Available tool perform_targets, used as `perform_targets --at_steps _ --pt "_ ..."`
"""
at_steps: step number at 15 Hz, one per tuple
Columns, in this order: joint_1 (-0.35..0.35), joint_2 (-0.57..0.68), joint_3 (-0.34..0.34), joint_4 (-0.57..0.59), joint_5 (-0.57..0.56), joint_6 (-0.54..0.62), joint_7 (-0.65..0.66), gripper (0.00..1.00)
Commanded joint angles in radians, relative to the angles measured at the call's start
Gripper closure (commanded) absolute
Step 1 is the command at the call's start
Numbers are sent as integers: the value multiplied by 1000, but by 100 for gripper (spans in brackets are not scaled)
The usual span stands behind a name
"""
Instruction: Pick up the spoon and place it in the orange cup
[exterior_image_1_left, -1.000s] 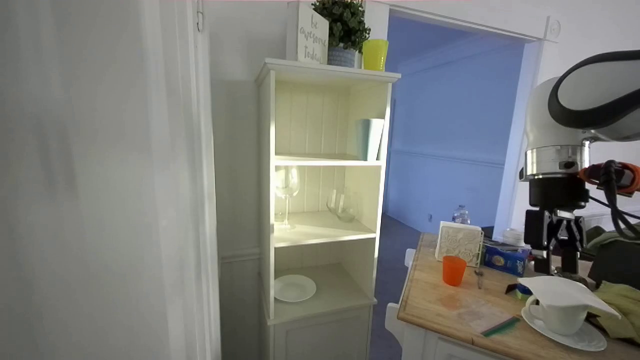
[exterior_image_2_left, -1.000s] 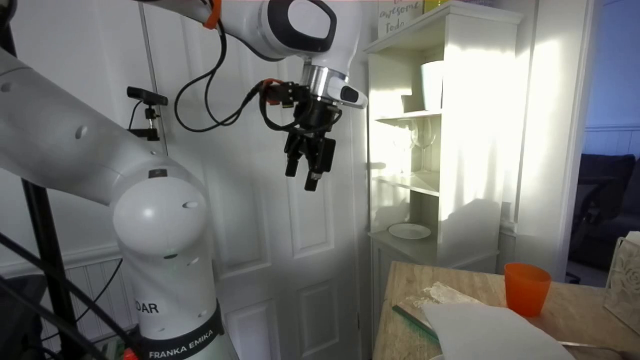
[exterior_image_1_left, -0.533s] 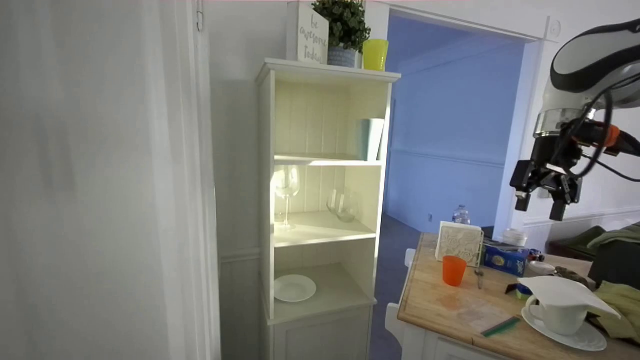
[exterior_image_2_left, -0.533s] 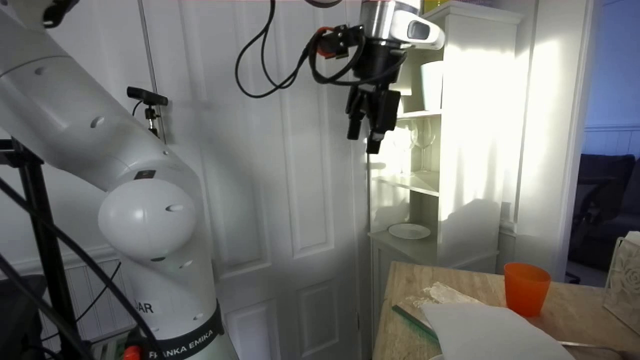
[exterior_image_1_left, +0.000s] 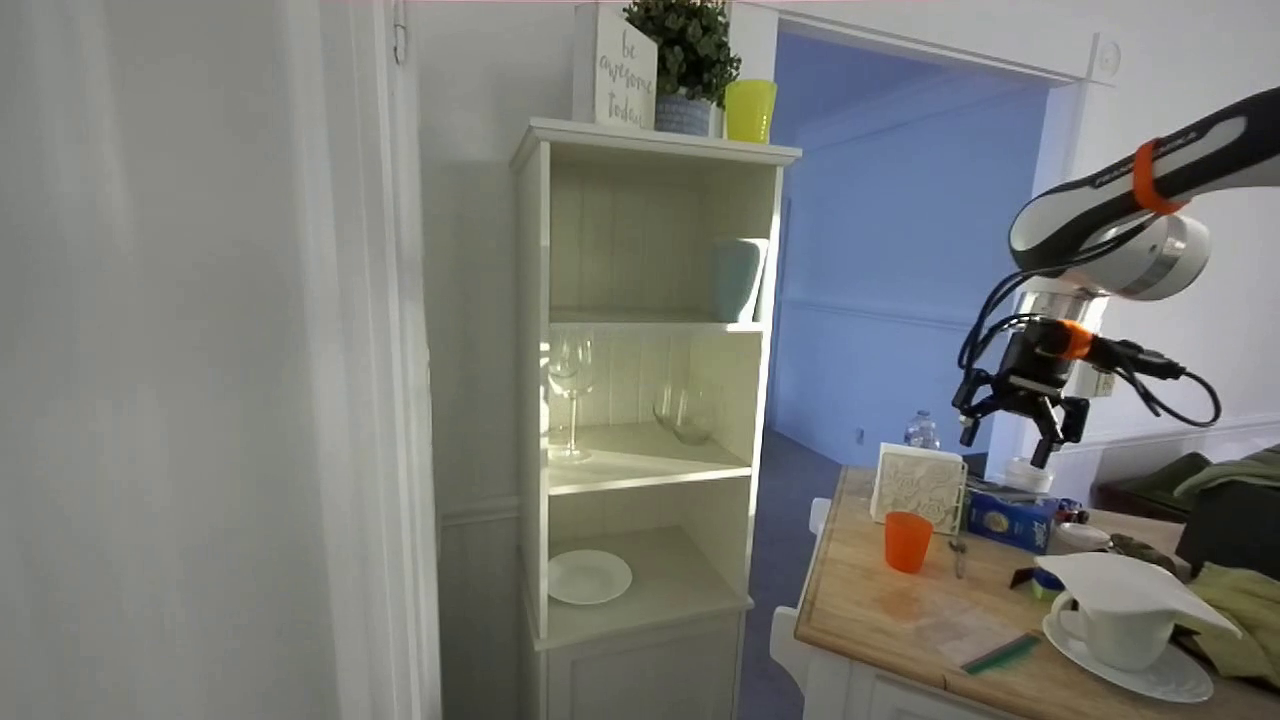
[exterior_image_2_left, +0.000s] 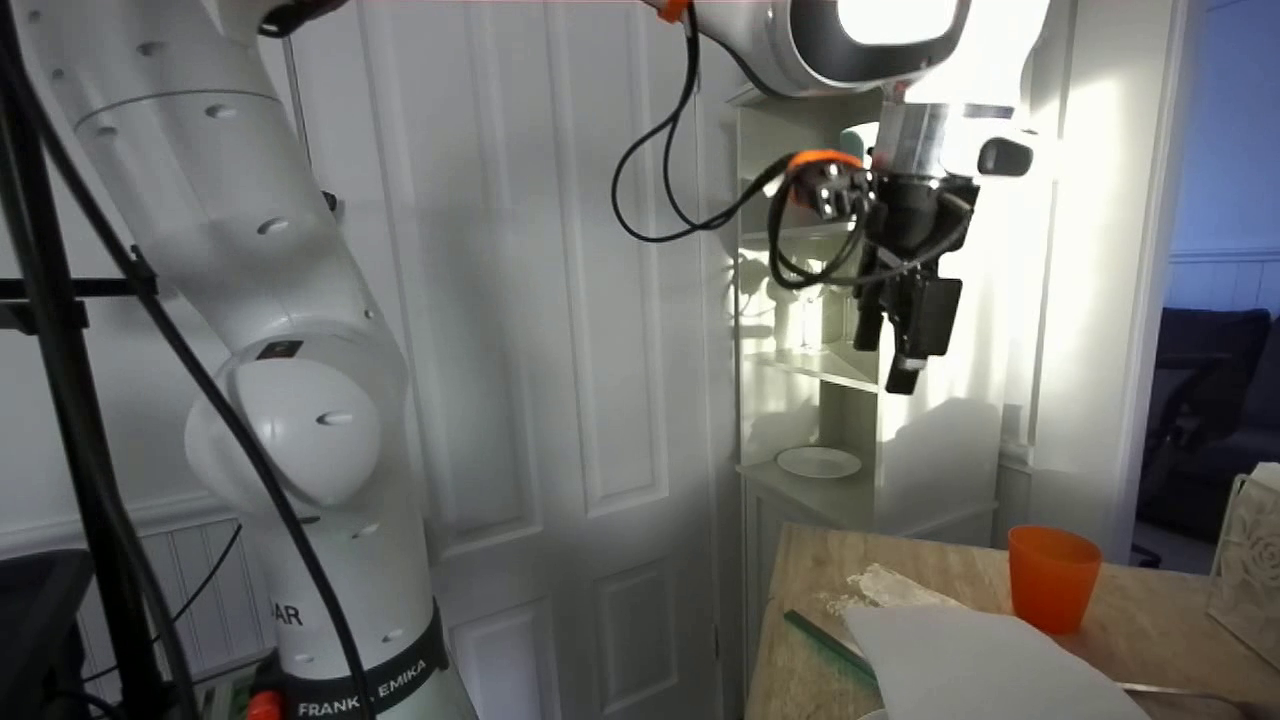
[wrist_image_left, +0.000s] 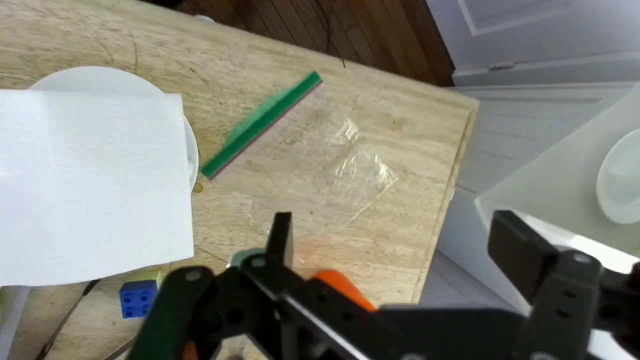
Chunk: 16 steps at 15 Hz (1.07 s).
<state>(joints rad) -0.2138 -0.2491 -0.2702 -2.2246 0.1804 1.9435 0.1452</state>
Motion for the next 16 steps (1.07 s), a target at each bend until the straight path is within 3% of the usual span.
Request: perform_targets --at_steps 1,7,12,13,16 --pt "-22 207 -12 111 60 95 44 0" --pt "-98 455 -56 290 59 96 73 0" --pt "-148 619 -35 403 138 125 47 0" --pt "-135 549 -47 338 85 122 57 0" --pt "-139 613 -37 383 103 126 58 0"
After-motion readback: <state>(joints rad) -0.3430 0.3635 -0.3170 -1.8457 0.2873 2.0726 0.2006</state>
